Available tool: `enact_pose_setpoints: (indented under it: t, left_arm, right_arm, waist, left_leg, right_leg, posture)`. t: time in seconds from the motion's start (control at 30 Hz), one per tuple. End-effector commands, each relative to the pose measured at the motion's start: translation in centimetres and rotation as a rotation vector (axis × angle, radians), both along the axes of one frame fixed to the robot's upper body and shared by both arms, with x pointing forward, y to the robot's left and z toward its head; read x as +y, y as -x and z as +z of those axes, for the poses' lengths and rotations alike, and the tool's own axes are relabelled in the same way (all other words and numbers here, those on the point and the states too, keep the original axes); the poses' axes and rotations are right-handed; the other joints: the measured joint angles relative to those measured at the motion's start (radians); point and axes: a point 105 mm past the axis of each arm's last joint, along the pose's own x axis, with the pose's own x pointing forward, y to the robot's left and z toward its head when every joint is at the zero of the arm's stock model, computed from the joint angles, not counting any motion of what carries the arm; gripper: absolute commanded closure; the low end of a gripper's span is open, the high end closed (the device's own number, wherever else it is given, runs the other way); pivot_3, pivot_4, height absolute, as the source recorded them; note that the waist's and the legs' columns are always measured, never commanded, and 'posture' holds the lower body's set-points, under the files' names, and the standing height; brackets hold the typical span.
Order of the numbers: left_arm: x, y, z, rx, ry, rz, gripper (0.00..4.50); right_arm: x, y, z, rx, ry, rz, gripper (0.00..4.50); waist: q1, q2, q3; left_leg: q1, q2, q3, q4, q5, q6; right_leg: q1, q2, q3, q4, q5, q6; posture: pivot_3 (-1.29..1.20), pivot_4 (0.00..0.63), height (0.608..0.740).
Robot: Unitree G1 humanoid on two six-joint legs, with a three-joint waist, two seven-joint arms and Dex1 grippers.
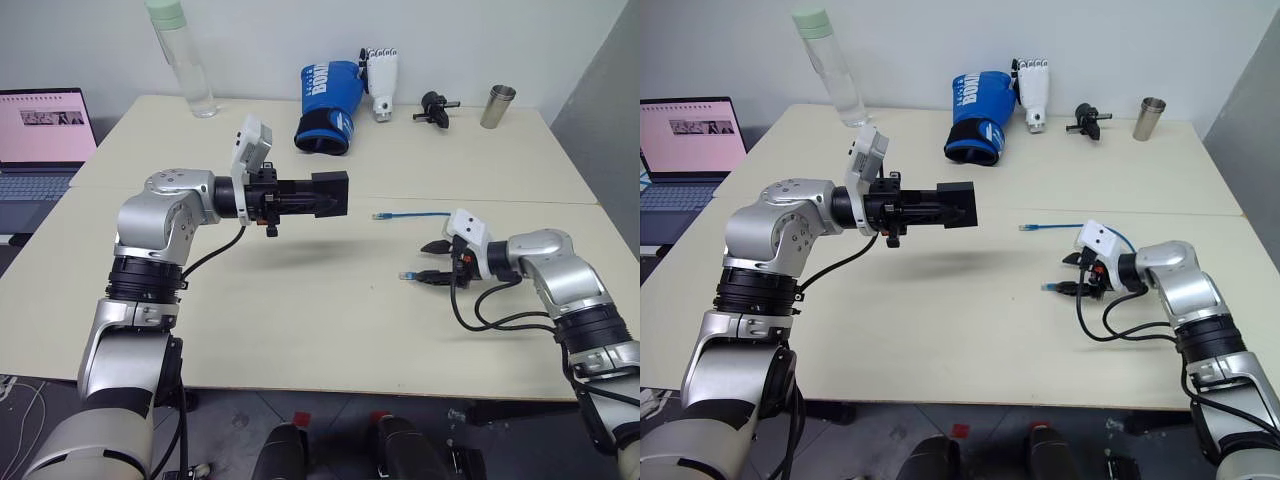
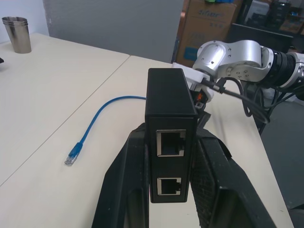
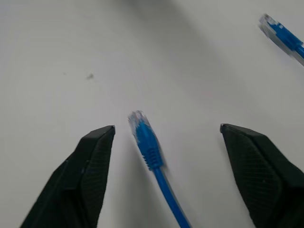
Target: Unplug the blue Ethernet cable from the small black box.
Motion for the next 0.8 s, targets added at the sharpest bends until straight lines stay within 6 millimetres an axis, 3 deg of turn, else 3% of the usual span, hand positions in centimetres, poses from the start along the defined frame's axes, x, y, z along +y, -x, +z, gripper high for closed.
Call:
enact_pose_setpoints:
  t: [0.03,0.27,0.43,0.57,0.67,0.8]
  left_arm:
    - [0.3,0.6,1.1,-0.042,0.001,-0.017,3.70]
    - [3.2,-0.2,1.3,-0.056,0.011,0.125,3.70]
    - [5.3,-1.4,0.4,-0.081,0.048,0.312,3.70]
    - [6.0,-2.9,-0.1,-0.090,0.114,0.472,3.70]
    - [7.3,-5.1,-1.3,-0.133,0.119,0.687,3.70]
    - [8.7,-7.3,-4.2,-0.149,0.077,0.911,3.70]
  right_arm:
    - [0.4,1.3,4.0,0.005,-0.094,0.040,0.03]
    - [1.5,3.8,11.5,-0.011,-0.298,0.050,0.03]
    - [4.4,5.9,16.3,-0.088,-0.462,0.096,0.03]
    - [6.5,6.8,16.1,-0.137,-0.476,0.114,0.03]
    - [7.3,6.4,13.8,-0.176,-0.429,0.079,0.03]
    - [7.5,5.3,12.0,-0.217,-0.426,0.007,0.03]
  waist:
    - [0.000,0.000,0.000]
    - [-0.001,0.000,0.000]
    - [-0.002,0.000,0.000]
    - [0.005,0.000,0.000]
    - [0.016,-0.001,0.000]
    - [0.014,-0.001,-0.001]
  left_leg:
    - [0.000,0.000,0.000,0.000,0.000,0.000]
    - [0.000,0.000,0.000,0.000,0.000,0.000]
    - [0.001,0.001,-0.001,-0.001,0.000,0.000]
    - [0.000,0.001,-0.002,0.000,0.000,0.000]
    - [-0.001,0.001,-0.003,0.001,0.000,0.000]
    - [-0.001,-0.002,-0.001,0.002,0.000,0.001]
  right_leg:
    - [0.000,0.000,0.000,0.000,0.000,0.000]
    - [0.000,0.000,0.000,0.000,0.000,0.000]
    - [0.000,0.000,0.000,0.000,0.000,0.000]
    - [0.001,0.000,-0.001,0.000,0.000,0.000]
    - [0.001,-0.002,-0.002,-0.001,0.000,0.000]
    - [0.001,-0.003,0.000,-0.001,0.001,0.002]
  posture:
    - [0.00,0.150,0.740]
    - [0.00,0.150,0.740]
    - [0.00,0.150,0.740]
    - [0.00,0.150,0.740]
    - [0.00,0.150,0.740]
    - [0.00,0.150,0.740]
